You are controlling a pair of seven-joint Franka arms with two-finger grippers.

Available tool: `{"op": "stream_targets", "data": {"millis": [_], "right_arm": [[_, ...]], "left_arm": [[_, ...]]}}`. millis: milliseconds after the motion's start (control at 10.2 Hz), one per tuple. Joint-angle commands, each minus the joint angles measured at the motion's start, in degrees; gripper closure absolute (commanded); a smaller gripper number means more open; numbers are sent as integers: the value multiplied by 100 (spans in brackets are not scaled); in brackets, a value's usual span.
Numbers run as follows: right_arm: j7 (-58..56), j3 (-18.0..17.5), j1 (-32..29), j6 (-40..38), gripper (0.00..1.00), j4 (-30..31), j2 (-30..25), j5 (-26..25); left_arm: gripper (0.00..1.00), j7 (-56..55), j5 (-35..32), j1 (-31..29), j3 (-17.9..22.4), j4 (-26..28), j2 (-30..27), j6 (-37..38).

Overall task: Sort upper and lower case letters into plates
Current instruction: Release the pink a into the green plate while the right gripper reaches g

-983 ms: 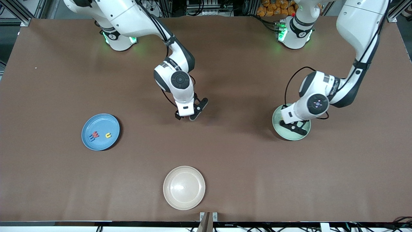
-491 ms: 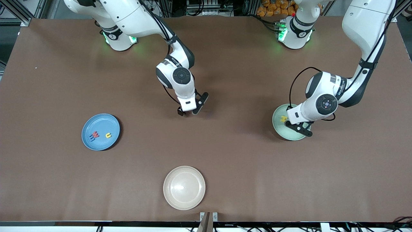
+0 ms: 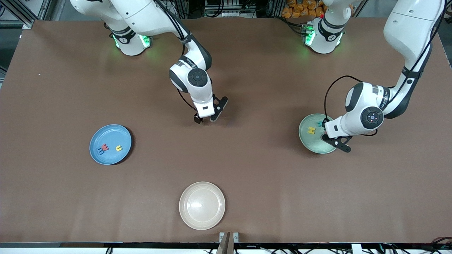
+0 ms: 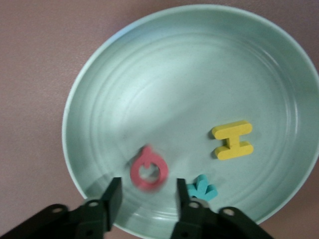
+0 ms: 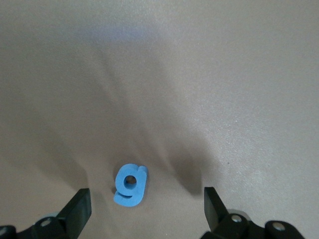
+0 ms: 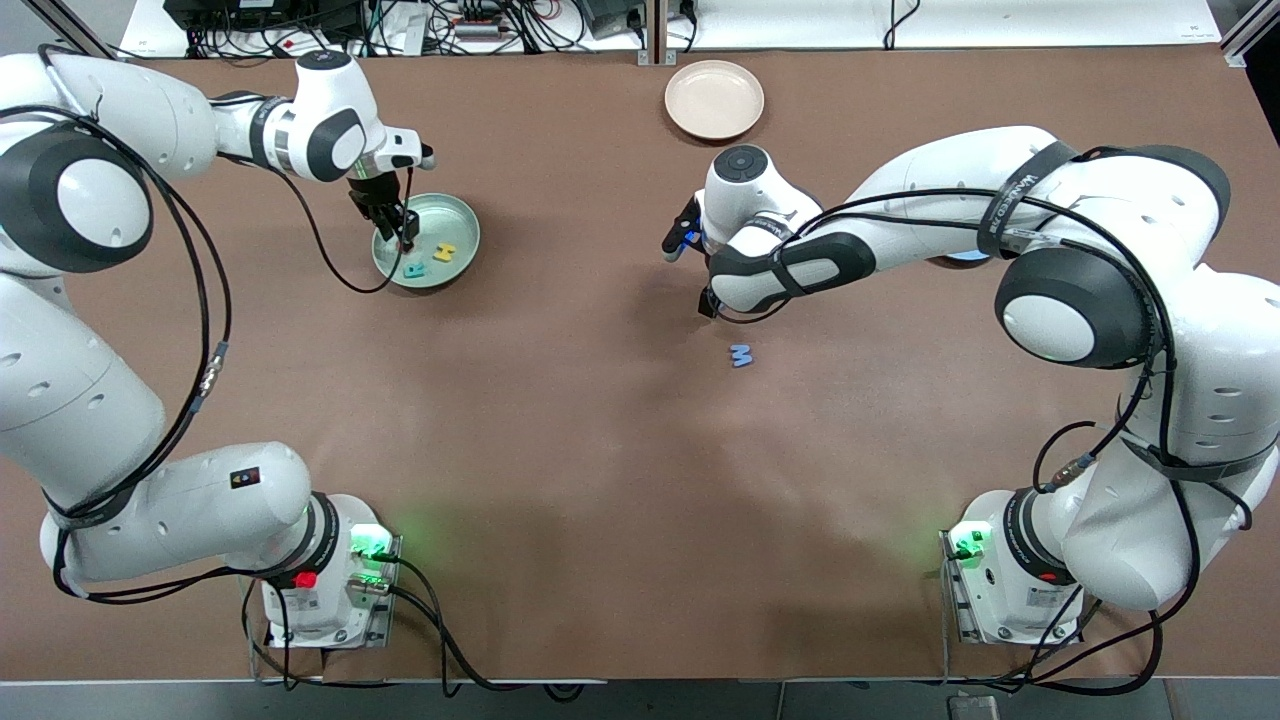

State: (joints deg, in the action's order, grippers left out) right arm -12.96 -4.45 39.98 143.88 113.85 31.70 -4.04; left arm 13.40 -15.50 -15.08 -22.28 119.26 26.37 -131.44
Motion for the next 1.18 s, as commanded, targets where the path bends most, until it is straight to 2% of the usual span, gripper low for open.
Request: {"op": "stream_targets", "data": {"millis": [0, 393, 590, 1081], "right_arm": [[4, 40, 54, 148, 0, 199, -155, -62], [-5, 49, 54, 210, 0, 199, -85, -80], [4, 49, 45, 289, 0, 199, -41, -80], [13, 49, 54, 324, 0, 182, 3, -80]], "left_arm": [[0, -117, 135, 14, -57, 18, -44, -39], [0, -451, 153, 40, -83, -17, -70, -4], [0, -1152, 362, 6, -328, -43, -140, 74], [0, -2146, 399, 14, -645, -1236, -176, 1671]]}}
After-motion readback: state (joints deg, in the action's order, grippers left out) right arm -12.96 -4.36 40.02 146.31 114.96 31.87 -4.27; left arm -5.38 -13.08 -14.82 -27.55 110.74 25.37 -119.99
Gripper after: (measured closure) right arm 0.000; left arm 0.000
